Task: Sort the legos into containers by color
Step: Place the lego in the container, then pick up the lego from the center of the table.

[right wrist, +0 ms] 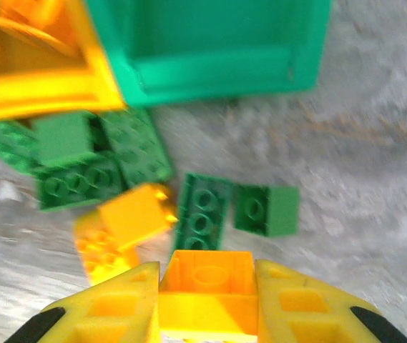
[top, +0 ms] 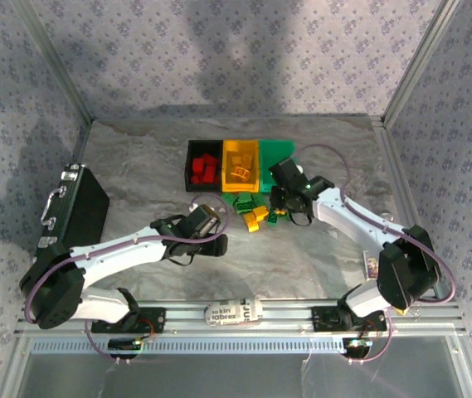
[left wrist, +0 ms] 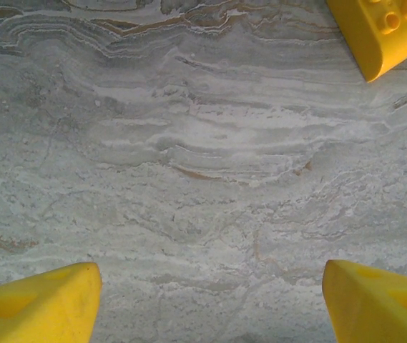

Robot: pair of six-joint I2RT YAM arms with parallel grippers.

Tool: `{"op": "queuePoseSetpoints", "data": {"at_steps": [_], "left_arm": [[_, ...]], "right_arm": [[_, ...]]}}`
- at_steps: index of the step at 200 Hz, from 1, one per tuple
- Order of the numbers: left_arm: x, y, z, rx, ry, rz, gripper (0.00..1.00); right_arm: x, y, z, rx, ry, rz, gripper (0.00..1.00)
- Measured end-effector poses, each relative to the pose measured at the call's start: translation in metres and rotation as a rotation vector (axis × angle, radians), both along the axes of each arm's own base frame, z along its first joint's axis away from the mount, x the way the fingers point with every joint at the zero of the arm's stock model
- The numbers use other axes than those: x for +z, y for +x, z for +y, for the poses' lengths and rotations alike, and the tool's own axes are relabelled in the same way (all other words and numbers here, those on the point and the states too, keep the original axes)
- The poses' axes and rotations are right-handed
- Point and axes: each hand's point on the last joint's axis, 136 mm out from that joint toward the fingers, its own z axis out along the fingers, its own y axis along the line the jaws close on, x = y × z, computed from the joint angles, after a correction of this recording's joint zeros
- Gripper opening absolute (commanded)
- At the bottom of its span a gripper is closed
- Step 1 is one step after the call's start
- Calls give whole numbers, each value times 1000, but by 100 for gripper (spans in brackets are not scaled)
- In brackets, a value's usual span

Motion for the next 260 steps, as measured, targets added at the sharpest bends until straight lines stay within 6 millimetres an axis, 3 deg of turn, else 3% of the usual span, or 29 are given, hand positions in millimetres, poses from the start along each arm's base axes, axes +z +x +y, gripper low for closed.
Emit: {"op": "queuePoseSetpoints", "data": {"at_steps": [35,73,81,94,119,141,155,189,221,260], "left_arm": [[1,-6,-8,-14,-16,-1,81],[9,-14,-13,-22,-47,-14,80],[12,-14,-13,-21,-58,-21,81],[17,-16,-13,-18,-74,-31,81],[20,-16,-11,-5,-88,-39,80],[21,-16,-11,-5,-86,-43,81],[20,-16,-12,-6,-87,-44,81],[9,-12,-20,-10,-51,-17,81],[8,3,-47,-23,-37,3,82],[6,29,-89,-32,-29,11,82]], "right_arm": [[38,50,41,68,47,-73,30],[38,100,84,130,65,-77,31],[35,109,93,143,72,-75,40],[28,121,105,175,93,-60,68],[17,135,114,209,125,-34,72],[17,132,103,197,128,-32,73],[21,120,91,188,123,-30,73],[53,83,64,181,130,-87,72],[72,46,37,166,149,-154,72],[57,12,2,120,141,-159,72]]}}
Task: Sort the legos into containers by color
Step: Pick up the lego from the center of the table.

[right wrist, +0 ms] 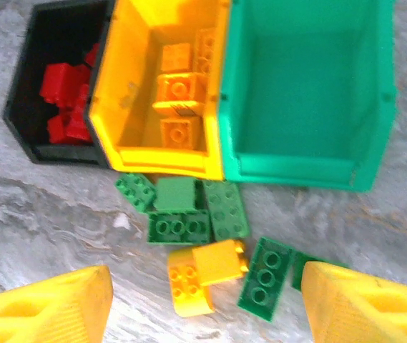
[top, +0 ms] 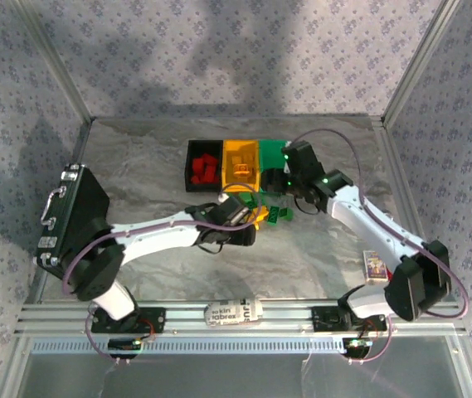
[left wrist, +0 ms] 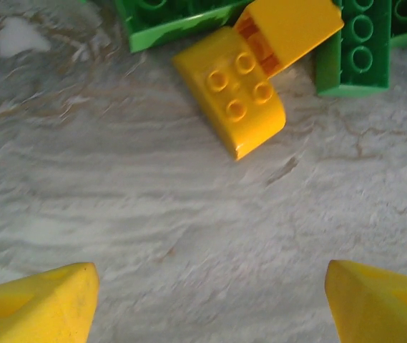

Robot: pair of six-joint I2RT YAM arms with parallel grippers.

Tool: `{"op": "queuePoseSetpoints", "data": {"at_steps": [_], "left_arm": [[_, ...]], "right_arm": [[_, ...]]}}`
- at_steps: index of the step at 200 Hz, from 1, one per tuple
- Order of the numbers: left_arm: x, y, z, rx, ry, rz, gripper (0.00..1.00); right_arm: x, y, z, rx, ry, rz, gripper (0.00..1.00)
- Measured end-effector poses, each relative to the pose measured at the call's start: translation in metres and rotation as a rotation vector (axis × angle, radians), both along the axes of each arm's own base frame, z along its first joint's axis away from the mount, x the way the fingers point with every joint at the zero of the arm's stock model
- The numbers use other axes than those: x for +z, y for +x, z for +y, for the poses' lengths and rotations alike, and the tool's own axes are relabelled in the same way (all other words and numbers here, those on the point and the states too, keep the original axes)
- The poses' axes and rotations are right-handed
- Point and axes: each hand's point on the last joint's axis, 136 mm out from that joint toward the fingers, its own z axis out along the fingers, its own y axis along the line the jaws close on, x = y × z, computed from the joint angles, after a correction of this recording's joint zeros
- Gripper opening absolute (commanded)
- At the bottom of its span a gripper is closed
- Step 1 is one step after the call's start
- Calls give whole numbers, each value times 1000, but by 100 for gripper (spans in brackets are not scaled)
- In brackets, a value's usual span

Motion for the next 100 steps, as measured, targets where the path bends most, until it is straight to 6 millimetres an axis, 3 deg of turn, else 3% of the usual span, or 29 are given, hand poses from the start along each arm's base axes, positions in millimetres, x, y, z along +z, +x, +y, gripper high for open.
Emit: {"op": "queuePoseSetpoints", "data": {"at_steps": [48,100], "left_arm": [[-23,25,-35,29,79,52,80],[-39,35,-32,82,154,86,72]], "right_arm": [[-18,-18,-42,-94,15,12,71],[-21,-28,-65,-147,59,-6,71]]}}
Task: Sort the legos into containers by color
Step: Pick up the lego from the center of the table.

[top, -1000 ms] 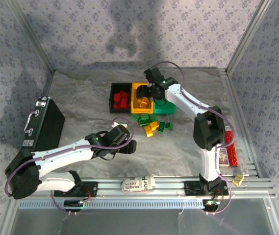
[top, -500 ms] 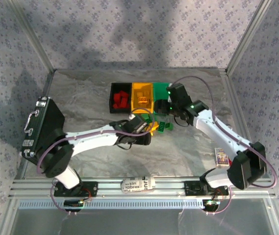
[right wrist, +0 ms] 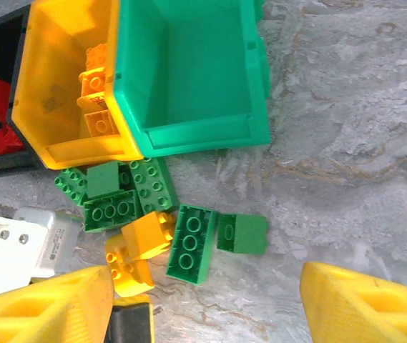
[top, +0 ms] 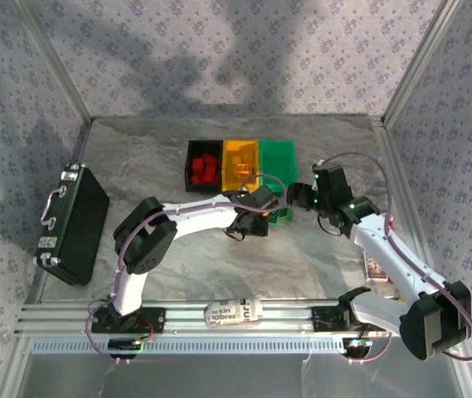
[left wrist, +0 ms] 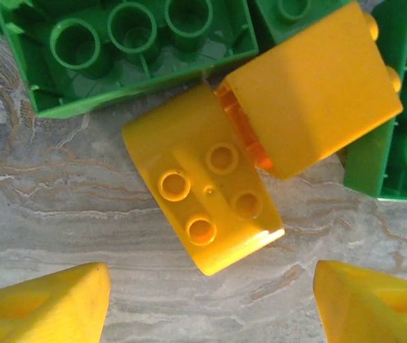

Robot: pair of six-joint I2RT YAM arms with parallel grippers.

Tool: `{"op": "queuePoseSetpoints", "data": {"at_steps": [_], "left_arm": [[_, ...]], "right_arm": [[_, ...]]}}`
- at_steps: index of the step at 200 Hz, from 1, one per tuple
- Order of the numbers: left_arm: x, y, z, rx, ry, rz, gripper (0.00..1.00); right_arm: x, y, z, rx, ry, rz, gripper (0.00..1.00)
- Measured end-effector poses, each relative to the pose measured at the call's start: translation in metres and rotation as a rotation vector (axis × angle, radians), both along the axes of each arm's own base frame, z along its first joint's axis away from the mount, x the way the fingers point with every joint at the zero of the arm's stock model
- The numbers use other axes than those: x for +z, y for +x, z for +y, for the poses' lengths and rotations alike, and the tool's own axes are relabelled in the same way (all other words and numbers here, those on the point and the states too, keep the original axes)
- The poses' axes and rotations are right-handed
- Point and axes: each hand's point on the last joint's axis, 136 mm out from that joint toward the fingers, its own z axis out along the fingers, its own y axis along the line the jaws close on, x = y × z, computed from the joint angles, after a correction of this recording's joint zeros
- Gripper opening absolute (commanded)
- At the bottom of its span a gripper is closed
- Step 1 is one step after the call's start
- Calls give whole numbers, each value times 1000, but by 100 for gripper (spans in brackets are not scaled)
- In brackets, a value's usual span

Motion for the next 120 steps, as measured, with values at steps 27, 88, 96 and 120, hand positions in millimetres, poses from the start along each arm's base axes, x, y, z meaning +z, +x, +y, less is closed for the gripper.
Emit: {"op": "queuePoseSetpoints", "data": {"at_steps": [27,88,96,120], "left_arm": [[-5,7,2,17,18,6,71],[-12,18,-9,24,26,11,70],[-11,19,-11,23,23,10,70],[-7,23,-13,27,21,8,68]], "right_arm": [[-2,-2,-8,-16,16,-3,70],[-11,-6,-11,-17,32,6,70],[-12,-6,-11,-17,34,7,70],[-15,-6,-12,-19,37,11,70]]}}
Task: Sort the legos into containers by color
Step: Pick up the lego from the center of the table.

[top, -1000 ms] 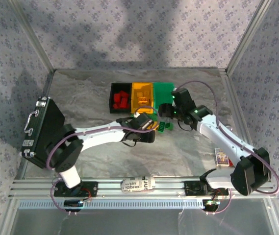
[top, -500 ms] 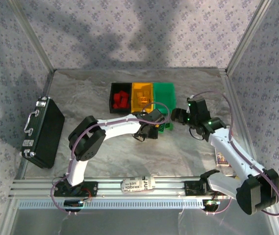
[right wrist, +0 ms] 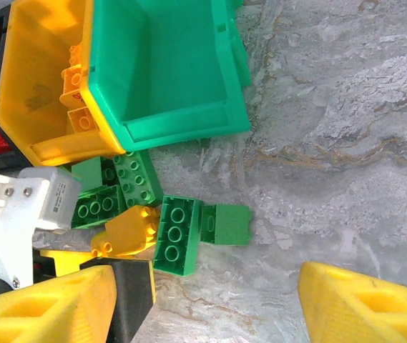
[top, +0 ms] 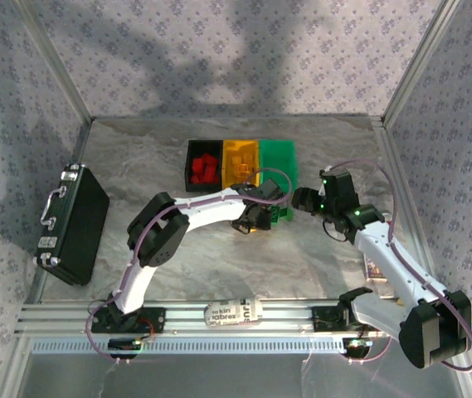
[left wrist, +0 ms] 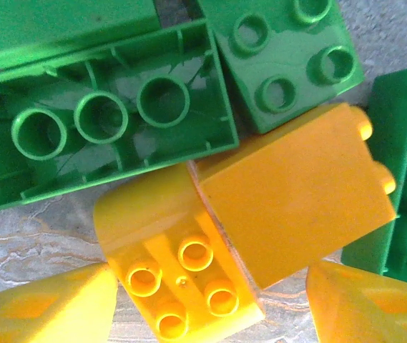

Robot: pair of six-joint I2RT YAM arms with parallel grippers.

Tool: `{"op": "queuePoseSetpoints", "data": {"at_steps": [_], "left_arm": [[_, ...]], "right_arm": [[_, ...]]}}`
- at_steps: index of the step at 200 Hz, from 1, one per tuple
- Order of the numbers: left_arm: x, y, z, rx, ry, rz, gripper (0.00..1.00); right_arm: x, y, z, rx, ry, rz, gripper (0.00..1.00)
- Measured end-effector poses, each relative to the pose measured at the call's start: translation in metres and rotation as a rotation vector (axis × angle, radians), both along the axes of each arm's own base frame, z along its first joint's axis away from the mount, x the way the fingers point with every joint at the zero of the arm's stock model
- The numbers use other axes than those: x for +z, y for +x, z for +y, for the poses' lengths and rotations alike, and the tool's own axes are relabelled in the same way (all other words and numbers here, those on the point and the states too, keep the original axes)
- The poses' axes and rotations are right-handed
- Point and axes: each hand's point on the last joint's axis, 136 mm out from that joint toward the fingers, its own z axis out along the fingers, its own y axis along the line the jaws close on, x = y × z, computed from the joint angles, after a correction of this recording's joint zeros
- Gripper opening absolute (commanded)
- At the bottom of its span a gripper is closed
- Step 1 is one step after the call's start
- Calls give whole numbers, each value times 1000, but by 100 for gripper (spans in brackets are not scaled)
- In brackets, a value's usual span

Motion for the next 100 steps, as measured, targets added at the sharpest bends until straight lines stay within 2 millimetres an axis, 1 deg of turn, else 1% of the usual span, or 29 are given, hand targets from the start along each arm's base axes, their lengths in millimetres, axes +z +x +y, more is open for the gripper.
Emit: {"op": "queuePoseSetpoints", "data": {"at_steps": [17,43,73,100], "left_arm": [[-1,2,0,3,3,0,63],[-8,3,8,11,33,13,50],[-9,4,13,7,59,11,37],[-7,3,17,0,68,1,31]], "right_arm": [[-3,-1,0,4,3,7,69],[-4,-3,0,6,7,7,69],[-2,-5,-1,5,11,0,69],[-1,-6,-1,0,16,-5,69]]}}
